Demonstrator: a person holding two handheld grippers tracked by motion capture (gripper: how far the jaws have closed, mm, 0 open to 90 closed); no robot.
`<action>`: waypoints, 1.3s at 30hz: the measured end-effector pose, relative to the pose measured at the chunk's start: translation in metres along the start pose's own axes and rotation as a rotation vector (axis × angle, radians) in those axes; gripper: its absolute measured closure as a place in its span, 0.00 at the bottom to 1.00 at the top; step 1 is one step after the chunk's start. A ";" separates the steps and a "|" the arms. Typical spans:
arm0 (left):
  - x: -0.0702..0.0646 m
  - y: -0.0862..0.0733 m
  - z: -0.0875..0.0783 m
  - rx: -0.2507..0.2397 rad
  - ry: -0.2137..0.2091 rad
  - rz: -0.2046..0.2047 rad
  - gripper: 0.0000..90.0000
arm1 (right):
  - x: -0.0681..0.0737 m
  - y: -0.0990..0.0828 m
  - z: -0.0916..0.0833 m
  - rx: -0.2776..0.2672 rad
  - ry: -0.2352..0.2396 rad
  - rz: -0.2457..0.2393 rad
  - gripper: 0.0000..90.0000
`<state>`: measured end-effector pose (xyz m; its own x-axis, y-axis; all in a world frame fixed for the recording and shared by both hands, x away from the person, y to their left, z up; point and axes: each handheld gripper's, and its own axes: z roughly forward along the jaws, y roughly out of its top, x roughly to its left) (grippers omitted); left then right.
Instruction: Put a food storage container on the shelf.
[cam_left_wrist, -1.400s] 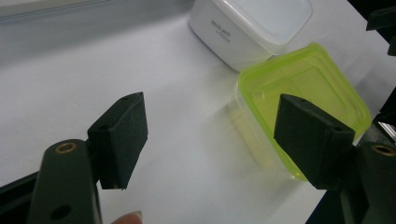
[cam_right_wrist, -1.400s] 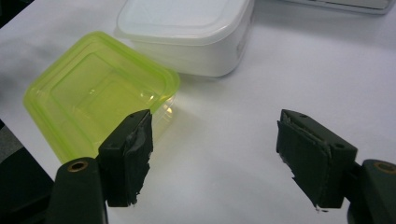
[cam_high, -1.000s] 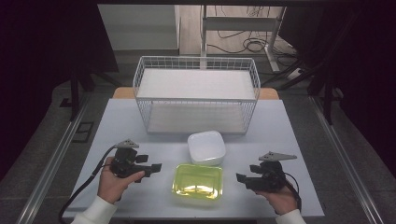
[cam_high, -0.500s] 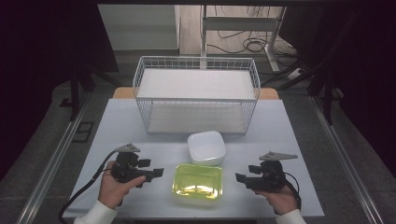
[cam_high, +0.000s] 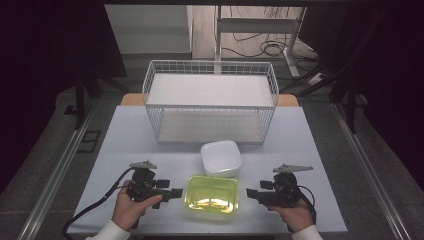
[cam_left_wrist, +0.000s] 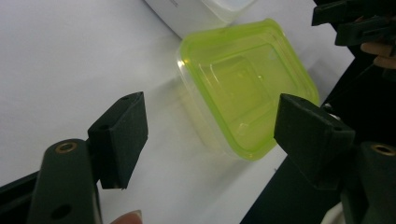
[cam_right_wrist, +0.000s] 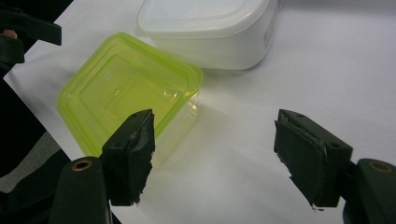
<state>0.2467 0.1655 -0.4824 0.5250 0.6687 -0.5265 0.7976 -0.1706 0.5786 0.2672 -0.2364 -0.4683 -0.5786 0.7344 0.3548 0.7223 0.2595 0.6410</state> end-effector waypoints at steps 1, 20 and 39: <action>0.000 0.000 0.002 0.006 -0.009 -0.007 0.28 | 0.001 0.000 0.001 0.002 0.003 0.001 0.32; 0.007 -0.001 0.022 0.025 -0.056 -0.121 0.29 | 0.014 -0.006 0.024 0.019 0.073 0.051 0.39; 0.026 -0.003 0.041 0.025 -0.140 -0.254 0.45 | 0.007 -0.007 0.045 0.029 0.120 0.177 0.53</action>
<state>0.2704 0.1533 -0.5235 0.3420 0.5858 -0.7347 0.9150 -0.0295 0.4024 0.2748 -0.2050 -0.5007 -0.4816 0.6904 0.5398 0.8264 0.1527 0.5420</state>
